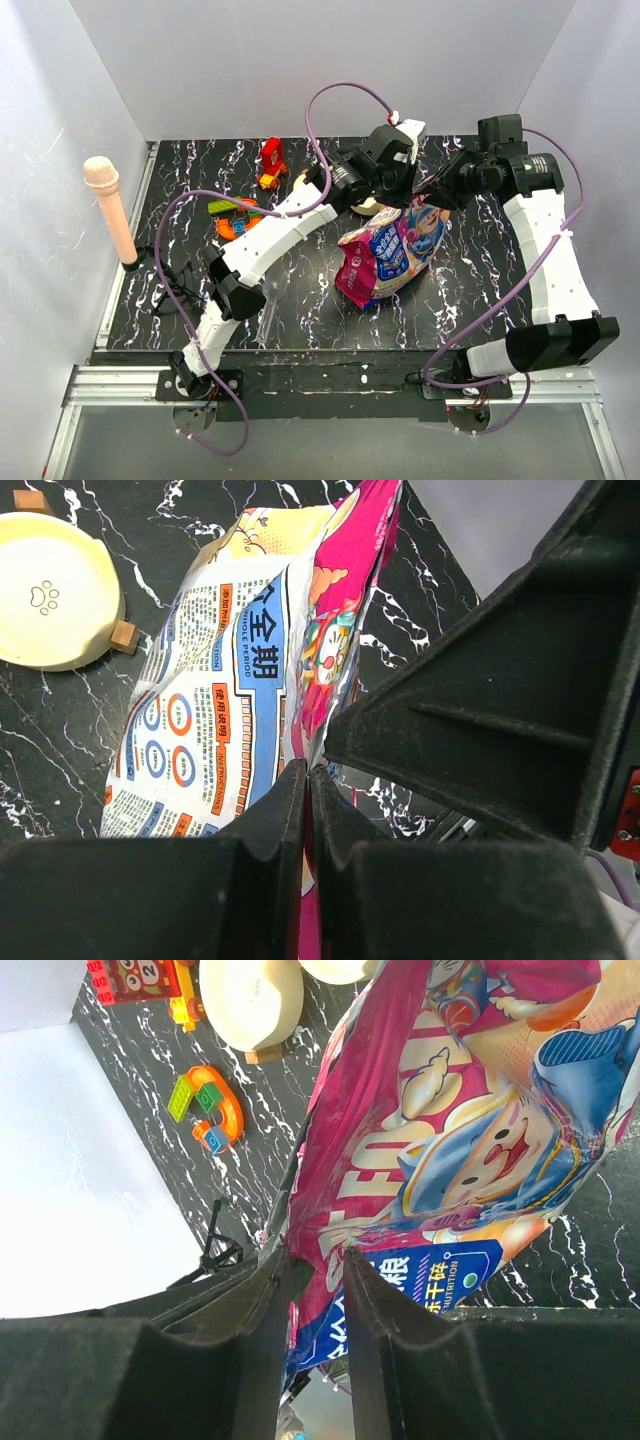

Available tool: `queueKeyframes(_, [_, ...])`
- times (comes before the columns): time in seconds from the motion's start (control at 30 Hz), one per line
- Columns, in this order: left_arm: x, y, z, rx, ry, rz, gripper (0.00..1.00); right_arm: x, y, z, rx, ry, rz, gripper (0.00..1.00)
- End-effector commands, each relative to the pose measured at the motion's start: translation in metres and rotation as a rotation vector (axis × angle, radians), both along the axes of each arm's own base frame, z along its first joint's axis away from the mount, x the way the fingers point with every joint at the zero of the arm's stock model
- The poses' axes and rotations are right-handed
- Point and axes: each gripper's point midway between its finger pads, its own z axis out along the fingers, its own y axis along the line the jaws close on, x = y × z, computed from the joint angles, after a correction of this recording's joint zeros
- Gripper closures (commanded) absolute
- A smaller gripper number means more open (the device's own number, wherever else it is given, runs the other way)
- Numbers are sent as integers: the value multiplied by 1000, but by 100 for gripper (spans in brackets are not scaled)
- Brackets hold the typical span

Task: Serve the pet food

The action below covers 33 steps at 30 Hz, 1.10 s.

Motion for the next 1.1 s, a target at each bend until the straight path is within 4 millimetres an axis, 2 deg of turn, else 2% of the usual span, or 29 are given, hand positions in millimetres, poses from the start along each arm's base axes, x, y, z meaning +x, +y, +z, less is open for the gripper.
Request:
queueKeyframes(0.0, [-10,12,35,-58,-24,-11,100,4,0,21,9,-72,-3,64])
queueKeyframes(0.1, [-9,12,33,-52,-25,-10,100,0,-4,32,-7,-101,-12,64])
queueKeyframes(0.2, [-9,13,34,-53,-26,-12,100,-1,-4,34,-4,-100,-11,64])
queueKeyframes(0.53, [-11,12,33,-48,-22,-21,100,4,0,18,1,-59,-6,66])
queueKeyframes(0.8, [-11,11,35,-58,-23,-25,100,9,-1,-5,-8,-28,-17,70])
queueKeyframes(1.07, [-13,11,34,-55,-14,-32,100,10,0,2,-5,-38,-10,68])
